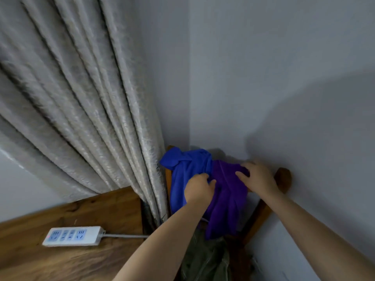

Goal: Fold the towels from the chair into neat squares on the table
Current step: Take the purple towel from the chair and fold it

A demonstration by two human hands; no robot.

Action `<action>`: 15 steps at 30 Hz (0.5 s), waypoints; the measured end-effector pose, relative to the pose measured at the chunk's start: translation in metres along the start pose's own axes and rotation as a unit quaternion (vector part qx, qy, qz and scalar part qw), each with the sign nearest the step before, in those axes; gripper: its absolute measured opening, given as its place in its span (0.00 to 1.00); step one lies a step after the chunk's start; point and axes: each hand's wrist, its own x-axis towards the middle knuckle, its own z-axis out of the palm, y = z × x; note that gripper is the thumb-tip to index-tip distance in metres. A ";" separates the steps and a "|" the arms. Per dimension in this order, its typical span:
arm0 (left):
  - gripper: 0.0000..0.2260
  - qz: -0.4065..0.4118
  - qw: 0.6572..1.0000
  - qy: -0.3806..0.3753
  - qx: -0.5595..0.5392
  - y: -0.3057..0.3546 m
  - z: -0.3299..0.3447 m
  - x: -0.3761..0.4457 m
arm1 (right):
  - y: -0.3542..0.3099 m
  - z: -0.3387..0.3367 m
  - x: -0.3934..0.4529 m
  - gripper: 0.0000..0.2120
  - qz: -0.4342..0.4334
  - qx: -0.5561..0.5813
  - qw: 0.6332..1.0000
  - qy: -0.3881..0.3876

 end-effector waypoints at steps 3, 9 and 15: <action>0.14 -0.003 1.000 0.028 0.004 0.005 0.014 0.016 | 0.008 0.007 0.009 0.16 -0.009 0.043 0.998 0.033; 0.15 0.016 0.997 0.075 -0.032 -0.003 0.025 0.019 | 0.020 0.020 0.013 0.03 -0.058 0.048 0.990 0.118; 0.17 0.073 0.993 0.085 0.027 0.000 0.016 0.011 | 0.023 0.018 0.008 0.06 -0.077 0.043 0.982 0.166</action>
